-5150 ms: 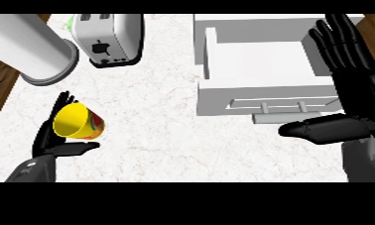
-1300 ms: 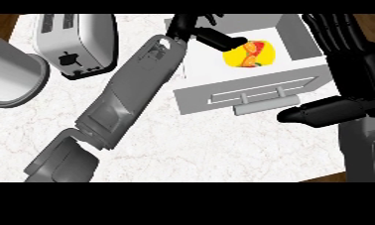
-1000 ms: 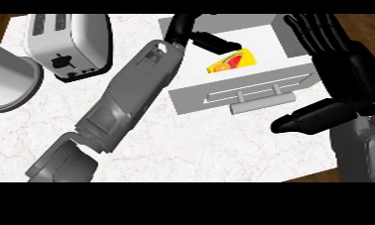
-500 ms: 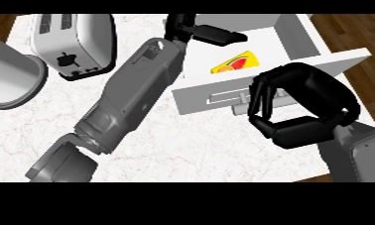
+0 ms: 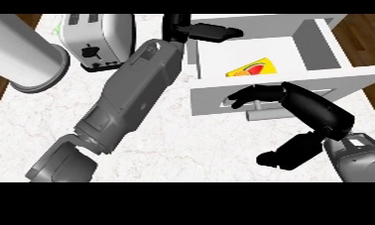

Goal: Pick up the cup, place it into the drawer and close the drawer

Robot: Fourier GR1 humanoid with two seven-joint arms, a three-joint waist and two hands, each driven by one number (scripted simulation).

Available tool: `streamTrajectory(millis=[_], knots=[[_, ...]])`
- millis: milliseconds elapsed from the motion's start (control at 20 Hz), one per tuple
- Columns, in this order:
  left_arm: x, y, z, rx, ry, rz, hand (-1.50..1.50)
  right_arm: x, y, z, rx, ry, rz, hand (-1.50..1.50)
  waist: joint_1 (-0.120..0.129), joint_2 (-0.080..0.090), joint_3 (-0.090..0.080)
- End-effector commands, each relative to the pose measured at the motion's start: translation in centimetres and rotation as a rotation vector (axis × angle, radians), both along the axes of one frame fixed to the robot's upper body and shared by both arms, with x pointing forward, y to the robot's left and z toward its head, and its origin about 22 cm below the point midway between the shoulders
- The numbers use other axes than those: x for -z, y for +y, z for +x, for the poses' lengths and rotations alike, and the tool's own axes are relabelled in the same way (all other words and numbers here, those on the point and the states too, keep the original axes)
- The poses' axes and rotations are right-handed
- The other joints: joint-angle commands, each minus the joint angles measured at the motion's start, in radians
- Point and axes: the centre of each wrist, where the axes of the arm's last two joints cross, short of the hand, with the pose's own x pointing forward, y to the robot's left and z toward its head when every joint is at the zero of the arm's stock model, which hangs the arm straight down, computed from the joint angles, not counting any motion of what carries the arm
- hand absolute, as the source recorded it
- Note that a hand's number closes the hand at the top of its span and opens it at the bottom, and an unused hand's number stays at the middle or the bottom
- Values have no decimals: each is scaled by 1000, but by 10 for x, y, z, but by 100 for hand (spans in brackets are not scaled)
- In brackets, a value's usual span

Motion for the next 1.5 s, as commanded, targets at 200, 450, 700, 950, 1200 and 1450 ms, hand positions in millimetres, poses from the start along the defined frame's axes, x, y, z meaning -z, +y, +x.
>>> streamTrajectory(millis=[200, 450, 700, 950, 1200, 1450], knots=[[23, 10, -7, -1, -15, -88, -150, 85, 21, 13, 99, 17, -239, -150, 84, -7, 1], [36, 34, -8, 27, -25, -113, -150, 123, 4, 45, 93, 67, -334, -150, 133, -8, 1], [39, 57, -9, 17, -15, -114, -150, 130, -13, 88, 181, 72, -327, 150, 156, -4, 2], [43, 77, -13, 38, -11, -138, -150, 131, -31, 105, 268, -10, -220, 150, 202, 3, 4], [58, 93, -21, 40, 5, -131, -150, 94, -44, 136, 378, -88, -132, 150, 222, 11, 4], [58, 107, -24, 76, 13, -122, -150, 48, -73, 155, 494, -121, -107, 150, 256, 17, 4]])
